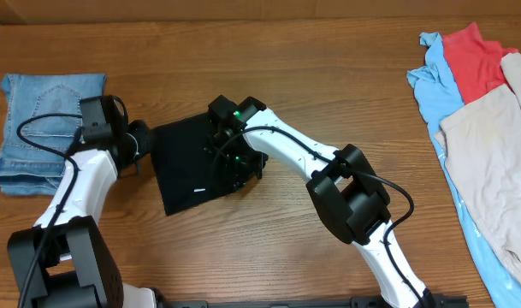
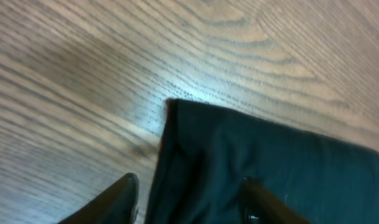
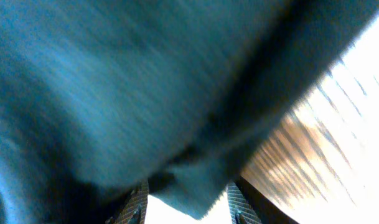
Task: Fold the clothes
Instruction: 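Grasp the folded black shirt with the left gripper and carry it left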
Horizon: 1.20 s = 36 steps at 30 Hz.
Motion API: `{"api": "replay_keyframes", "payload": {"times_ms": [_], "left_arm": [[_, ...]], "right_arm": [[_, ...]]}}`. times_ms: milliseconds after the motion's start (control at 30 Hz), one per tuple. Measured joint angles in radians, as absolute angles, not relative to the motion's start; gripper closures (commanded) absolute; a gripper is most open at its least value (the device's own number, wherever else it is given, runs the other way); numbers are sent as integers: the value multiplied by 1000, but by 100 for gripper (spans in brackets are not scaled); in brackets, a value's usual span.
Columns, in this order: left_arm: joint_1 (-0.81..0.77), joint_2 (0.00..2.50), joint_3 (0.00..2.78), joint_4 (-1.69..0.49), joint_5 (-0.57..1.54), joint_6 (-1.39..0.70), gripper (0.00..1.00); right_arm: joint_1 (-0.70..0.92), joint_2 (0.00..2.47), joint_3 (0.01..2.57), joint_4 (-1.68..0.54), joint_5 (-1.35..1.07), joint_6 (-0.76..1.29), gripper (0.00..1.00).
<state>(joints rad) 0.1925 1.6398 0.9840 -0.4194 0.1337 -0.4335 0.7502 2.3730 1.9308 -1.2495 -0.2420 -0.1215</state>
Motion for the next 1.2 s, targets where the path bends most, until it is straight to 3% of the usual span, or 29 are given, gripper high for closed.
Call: {"api": "replay_keyframes", "payload": {"times_ms": [67,167,333,600,733,800,867,967,1067,1200], "left_arm": [[192,1641,1040,-575,137,-417,10],[192,1641,1078,-713,165,-395,0],[192,1641,1070,-760,200,-366,1],[194,1702,905,-516,320,-337,3],[200,1739,909,-434,413,-326,21],[202,1771,919,-408,479,-313,42],[205,1797,924,-403,531,-306,69],[205,1826,913,-412,581,-299,89],[212,1839,909,-421,608,-292,96],[241,1840,950,-537,592,-271,96]], "right_arm": [[736,2373,1937,-1290,-183,-93,53],[673,2373,1963,-1344,-96,-65,51],[539,2352,2009,-1372,-43,-48,50],[408,2243,2022,-1412,-32,-19,50],[406,2239,2024,-1423,-33,-14,50],[406,2239,2024,-1423,-34,-10,50],[406,2239,2024,-1423,-34,-8,50],[406,2239,2024,-1424,-33,-7,50],[406,2239,2024,-1425,-34,-4,50],[406,2239,2024,-1431,-34,-3,50]]}}
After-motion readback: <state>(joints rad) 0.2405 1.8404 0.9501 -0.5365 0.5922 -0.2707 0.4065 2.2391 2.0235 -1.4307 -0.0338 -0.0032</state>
